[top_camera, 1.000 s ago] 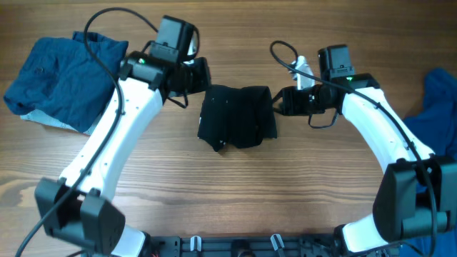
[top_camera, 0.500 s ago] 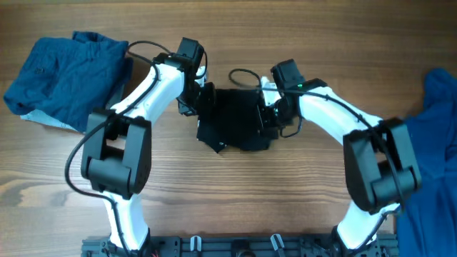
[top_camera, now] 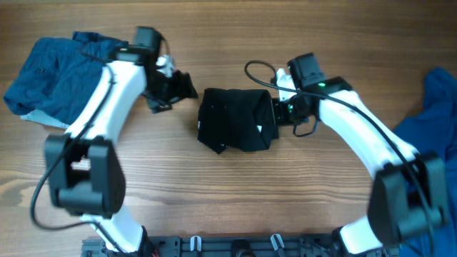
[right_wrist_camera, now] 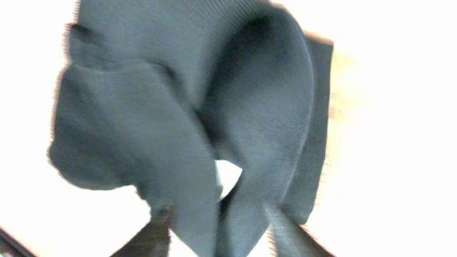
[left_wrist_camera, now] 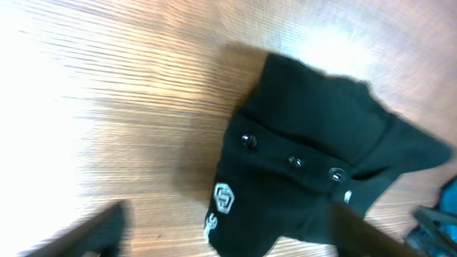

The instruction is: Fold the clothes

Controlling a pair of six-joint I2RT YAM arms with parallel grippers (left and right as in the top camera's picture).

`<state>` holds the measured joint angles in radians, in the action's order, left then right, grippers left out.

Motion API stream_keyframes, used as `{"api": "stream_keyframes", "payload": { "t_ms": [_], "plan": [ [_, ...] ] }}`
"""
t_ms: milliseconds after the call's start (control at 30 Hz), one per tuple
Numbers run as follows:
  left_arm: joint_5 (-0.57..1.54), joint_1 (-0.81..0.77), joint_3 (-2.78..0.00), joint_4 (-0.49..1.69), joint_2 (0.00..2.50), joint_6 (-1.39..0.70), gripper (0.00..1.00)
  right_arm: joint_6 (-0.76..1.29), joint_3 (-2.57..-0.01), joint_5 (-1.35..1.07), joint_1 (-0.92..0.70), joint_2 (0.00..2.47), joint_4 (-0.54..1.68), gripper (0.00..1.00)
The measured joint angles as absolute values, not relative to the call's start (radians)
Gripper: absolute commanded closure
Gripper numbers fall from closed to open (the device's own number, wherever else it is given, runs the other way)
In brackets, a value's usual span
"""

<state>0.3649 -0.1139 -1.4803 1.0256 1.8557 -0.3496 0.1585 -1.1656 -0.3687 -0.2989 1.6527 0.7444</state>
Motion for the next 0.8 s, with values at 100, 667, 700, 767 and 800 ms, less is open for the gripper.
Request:
{"api": "stream_keyframes", "payload": {
  "t_ms": [100, 667, 700, 767, 800],
  "plan": [
    [0.372, -0.087, -1.455, 1.005, 1.82, -0.349, 0.0, 0.147, -1.167, -0.368, -0.299, 1.551, 0.739, 0.36],
    [0.752, -0.222, -1.01, 0.421, 1.871, -0.325, 0.16, 0.144, -1.167, -0.361, -0.299, 1.526, 0.774, 0.37],
    [0.756, -0.229, -1.01, 0.396, 1.881, -0.336, 0.28, 0.144, -1.167, -0.361, -0.299, 1.526, 0.774, 0.37],
    [0.749, -0.235, -1.011, 0.344, 1.908, -0.357, 0.8, 0.144, -1.167, -0.361, -0.299, 1.526, 0.775, 0.37],
    [0.756, -0.234, -1.013, 0.328, 1.922, -0.363, 0.94, 0.144, -1.167, -0.361, -0.299, 1.526, 0.775, 0.37]
  ]
}}
